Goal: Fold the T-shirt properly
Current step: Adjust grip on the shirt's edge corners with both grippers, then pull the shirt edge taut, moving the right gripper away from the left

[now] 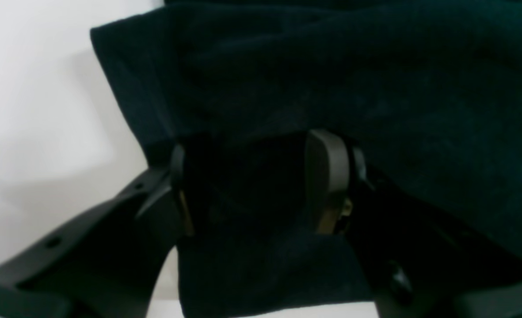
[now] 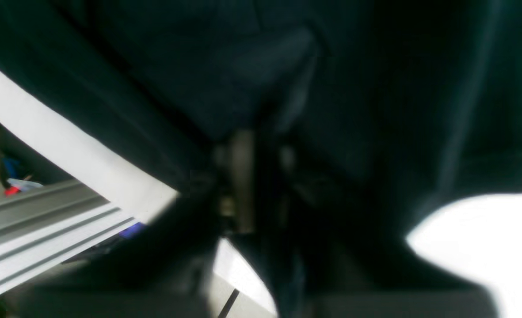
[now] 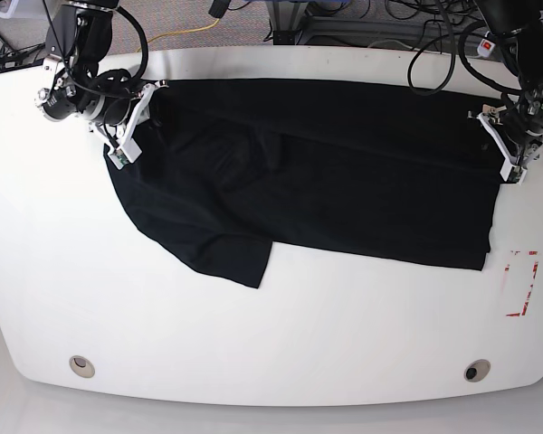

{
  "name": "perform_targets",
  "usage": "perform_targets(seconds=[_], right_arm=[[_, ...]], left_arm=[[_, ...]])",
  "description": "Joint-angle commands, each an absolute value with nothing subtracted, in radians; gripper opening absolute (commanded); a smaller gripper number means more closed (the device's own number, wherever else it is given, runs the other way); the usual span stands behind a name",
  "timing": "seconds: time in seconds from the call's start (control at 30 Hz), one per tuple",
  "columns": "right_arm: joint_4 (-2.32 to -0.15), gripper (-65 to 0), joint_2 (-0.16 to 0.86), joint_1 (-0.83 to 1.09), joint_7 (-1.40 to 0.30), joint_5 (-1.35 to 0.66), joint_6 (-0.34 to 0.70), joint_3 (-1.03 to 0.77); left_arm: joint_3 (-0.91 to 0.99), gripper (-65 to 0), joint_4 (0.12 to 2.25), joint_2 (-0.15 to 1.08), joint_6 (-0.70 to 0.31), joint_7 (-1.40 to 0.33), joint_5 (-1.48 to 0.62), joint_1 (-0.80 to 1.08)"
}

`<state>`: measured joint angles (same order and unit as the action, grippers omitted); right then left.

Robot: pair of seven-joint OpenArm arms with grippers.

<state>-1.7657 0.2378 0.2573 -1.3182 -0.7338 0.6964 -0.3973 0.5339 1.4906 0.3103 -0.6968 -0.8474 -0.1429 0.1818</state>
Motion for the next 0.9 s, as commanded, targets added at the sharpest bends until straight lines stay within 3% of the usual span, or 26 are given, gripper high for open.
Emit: perform_targets(seconds=[0.0, 0.37, 0.67, 0.87], right_arm=[[-1.782, -65.0, 0.248, 0.248, -1.3, -0.746, 0.698, -0.403], [-1.805, -65.0, 0.251, 0.239, -1.285, -0.754, 0.698, -0.535], [-1.799, -65.0, 0.251, 0.142, -1.282, -0.748, 0.698, -0.53], [-1.672, -65.0, 0.257, 0.054, -1.282, -0.748, 0.698, -0.53]], left_arm=[[0.535, -33.9, 1.492, 0.321, -0.698, -0.895, -0.108, 0.189], [0.573, -33.9, 1.494, 0.321, -0.698, -0.895, -0.108, 0.237], [0.599, -33.9, 1.494, 0.318, -0.698, -0.895, -0.108, 0.268], [0.599, -33.9, 1.494, 0.32, -0.698, -0.895, -0.11, 0.286]])
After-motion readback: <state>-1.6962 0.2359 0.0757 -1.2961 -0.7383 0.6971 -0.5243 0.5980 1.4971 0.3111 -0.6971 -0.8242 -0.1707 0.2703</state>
